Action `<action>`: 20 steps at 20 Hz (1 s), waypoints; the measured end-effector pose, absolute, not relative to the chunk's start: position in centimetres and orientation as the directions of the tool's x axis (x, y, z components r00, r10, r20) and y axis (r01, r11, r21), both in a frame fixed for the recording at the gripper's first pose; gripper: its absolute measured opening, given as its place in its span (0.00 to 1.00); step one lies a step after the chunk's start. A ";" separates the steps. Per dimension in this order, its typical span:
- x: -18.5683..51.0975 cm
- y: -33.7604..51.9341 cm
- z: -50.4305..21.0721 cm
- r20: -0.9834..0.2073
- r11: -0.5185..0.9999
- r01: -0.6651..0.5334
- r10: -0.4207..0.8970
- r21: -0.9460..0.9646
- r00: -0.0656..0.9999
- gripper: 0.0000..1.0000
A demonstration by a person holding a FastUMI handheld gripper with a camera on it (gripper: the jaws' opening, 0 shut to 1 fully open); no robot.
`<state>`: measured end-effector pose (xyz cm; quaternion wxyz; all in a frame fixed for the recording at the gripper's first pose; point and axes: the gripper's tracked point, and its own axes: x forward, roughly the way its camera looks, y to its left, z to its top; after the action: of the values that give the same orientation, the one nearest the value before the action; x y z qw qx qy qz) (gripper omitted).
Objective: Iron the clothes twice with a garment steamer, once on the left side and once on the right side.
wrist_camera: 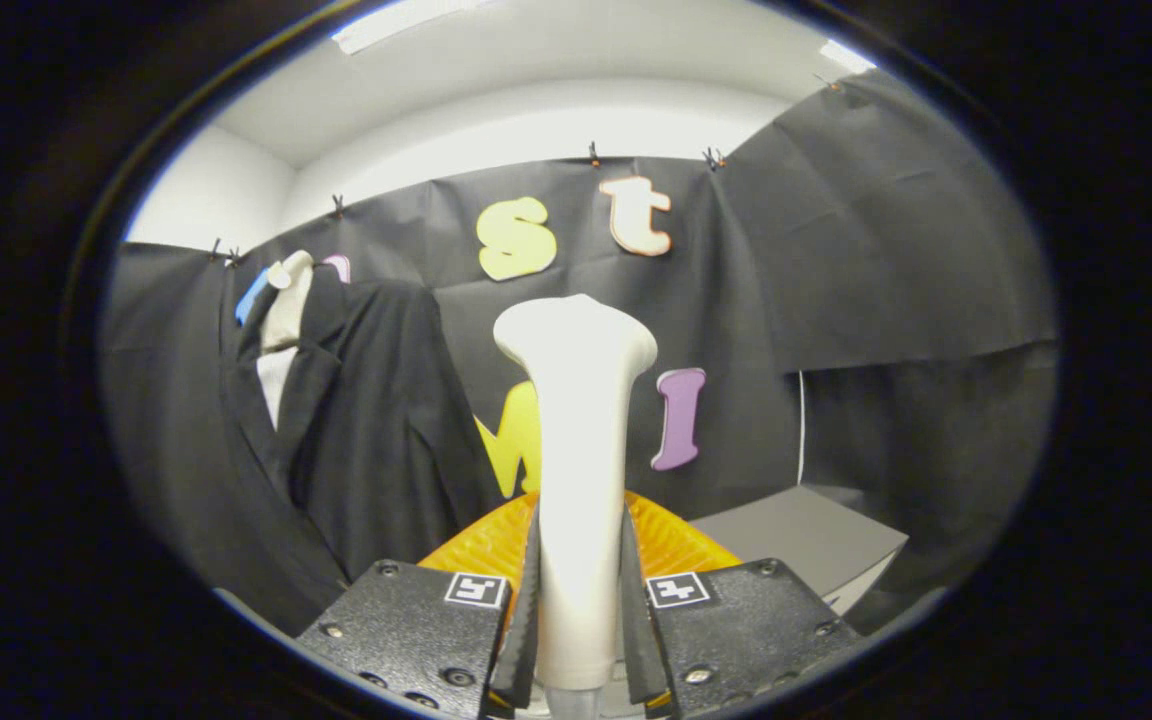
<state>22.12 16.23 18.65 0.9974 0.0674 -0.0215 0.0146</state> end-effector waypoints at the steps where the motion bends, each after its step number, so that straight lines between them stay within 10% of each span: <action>1: 21.8 17.7 20.1 0.067 0.990 -0.050 0.042 0.134 0.997 0.38; 20: 25.1 37.4 24.6 0.089 0.965 -0.260 0.256 0.042 0.963 0.38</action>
<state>25.08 37.42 24.62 0.9903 0.0269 -0.0412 0.1303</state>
